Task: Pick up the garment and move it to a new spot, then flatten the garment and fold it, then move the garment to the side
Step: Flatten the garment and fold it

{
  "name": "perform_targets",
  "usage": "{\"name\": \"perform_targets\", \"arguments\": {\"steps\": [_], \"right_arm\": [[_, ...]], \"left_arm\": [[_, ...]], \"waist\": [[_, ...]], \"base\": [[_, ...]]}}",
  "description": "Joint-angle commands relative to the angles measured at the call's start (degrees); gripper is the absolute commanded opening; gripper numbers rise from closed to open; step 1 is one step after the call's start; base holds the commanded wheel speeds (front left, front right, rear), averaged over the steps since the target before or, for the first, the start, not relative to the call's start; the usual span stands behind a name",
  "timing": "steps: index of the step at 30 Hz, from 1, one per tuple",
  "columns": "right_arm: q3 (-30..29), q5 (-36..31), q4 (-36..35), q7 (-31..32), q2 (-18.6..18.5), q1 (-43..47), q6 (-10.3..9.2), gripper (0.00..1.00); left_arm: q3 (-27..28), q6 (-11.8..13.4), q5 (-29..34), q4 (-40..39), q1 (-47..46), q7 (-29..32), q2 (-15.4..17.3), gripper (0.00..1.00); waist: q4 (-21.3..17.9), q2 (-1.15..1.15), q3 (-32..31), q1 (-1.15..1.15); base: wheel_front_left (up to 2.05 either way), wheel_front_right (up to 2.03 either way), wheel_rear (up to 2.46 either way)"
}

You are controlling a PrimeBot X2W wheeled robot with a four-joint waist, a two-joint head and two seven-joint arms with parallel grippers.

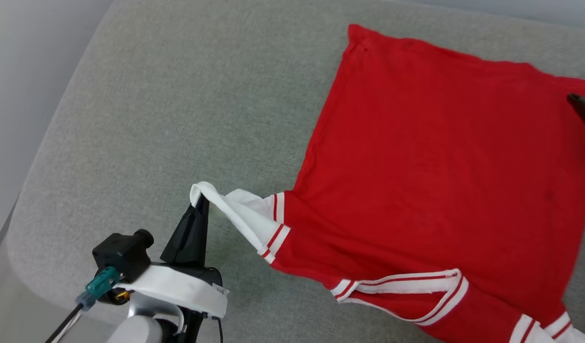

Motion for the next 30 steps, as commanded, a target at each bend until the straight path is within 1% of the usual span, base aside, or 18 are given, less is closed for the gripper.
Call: {"name": "perform_targets", "arguments": {"steps": [1, 3, 6, 9, 10, 11, 12, 14, 16, 20, 22, 23, 27, 29, 30], "right_arm": [[-0.3, -0.6, 2.0, -0.1, -0.6, -1.9, -0.02, 1.00], [-1.2, -1.7, 5.2, 0.1, -0.5, -3.5, -0.02, 1.00], [-1.3, -3.0, 9.9, 2.2, 0.2, -4.4, -0.02, 1.00], [-1.6, -4.2, 14.7, 6.1, 1.2, -3.8, -0.03, 1.00], [-1.8, -4.6, 15.8, 7.2, 1.6, -3.6, -0.05, 0.47], [-1.9, -4.8, 16.6, 7.7, 2.0, -3.7, -0.04, 0.08], [-2.0, -4.9, 16.9, 7.7, 2.5, -3.8, -0.04, 0.00], [-1.7, -5.1, 16.8, 6.5, 3.1, -4.5, -0.01, 0.00], [-1.2, -5.5, 16.3, 5.7, 2.7, -5.4, -0.01, 0.00], [2.6, -5.8, 13.9, 4.6, 1.6, -5.9, -0.01, 0.00], [4.6, -4.4, 12.4, 4.7, 2.0, -5.4, -0.02, 0.00], [4.6, -4.4, 12.4, 4.7, 2.0, -5.4, -0.02, 0.00], [8.9, -1.3, 8.5, 5.2, 0.8, -1.3, -0.02, 0.00], [11.0, 0.7, 5.4, 5.6, -0.2, 1.6, -0.03, 0.00], [12.7, 2.8, 1.9, 6.0, -1.4, 5.6, -0.02, 0.00]], "left_arm": [[-0.1, -0.6, -0.1, 0.9, -1.3, -0.6, -0.6, 0.00], [-0.2, -1.4, -0.3, 2.2, -2.0, -1.1, -1.1, 0.00], [-0.2, -2.3, -0.4, 4.1, -2.9, -1.6, -1.5, 0.00], [0.0, -3.0, -0.4, 5.4, -3.3, -2.1, -1.7, 0.00], [0.1, -3.3, -0.4, 5.9, -3.4, -2.2, -1.7, 0.00], [0.2, -3.5, -0.7, 6.3, -3.5, -2.2, -1.8, 0.00], [0.2, -3.8, -0.9, 6.7, -3.7, -2.3, -1.9, 0.00], [0.4, -4.2, -0.9, 7.5, -3.9, -2.4, -1.8, 0.00], [0.6, -4.3, -0.8, 8.1, -3.8, -2.5, -1.6, 0.00], [1.4, -3.7, -0.7, 9.2, -2.0, -2.7, -0.7, 0.00], [2.2, -3.0, -1.0, 9.4, -0.7, -2.6, -0.1, 0.00], [2.2, -3.0, -1.0, 9.4, -0.7, -2.6, -0.1, 0.00], [3.2, -1.9, -1.5, 9.2, 1.6, -2.5, 0.9, 0.00], [3.5, -1.6, -1.6, 9.1, 2.9, -2.2, 1.5, 0.00], [4.1, -0.9, -1.9, 9.0, 4.4, -1.9, 2.2, 0.00]], "waist": [[2.4, 0.00, 2.8, -0.02], [2.8, 0.00, 3.2, -0.02], [3.0, 0.00, 3.7, -0.02], [2.8, 0.00, 3.9, -0.02], [2.8, 0.00, 3.9, -0.02], [2.7, 0.00, 3.7, -0.02], [2.7, 0.00, 3.4, -0.02], [2.4, 0.00, 2.7, -0.02], [2.1, 0.00, 1.6, -0.02], [0.4, 0.00, -1.7, -0.02], [-1.3, 0.00, -3.5, -0.02], [-1.3, 0.00, -3.5, -0.02], [-4.4, 0.00, -7.0, -0.02], [-6.1, 0.00, -8.6, -0.02], [-8.1, 0.00, -10.3, -0.02]], "base": [[0.00, 0.00, 0.00], [0.00, 0.00, 0.00], [0.00, 0.00, 0.00], [0.00, 0.00, 0.00], [0.00, 0.00, 0.00], [0.00, 0.00, 0.00], [0.00, 0.00, 0.00], [0.00, 0.00, 0.00], [0.00, 0.00, 0.00], [0.00, 0.00, 0.00], [0.00, 0.00, 0.00], [0.00, 0.00, 0.00], [0.00, 0.00, 0.00], [0.00, 0.00, 0.00], [0.00, 0.00, 0.00]]}}
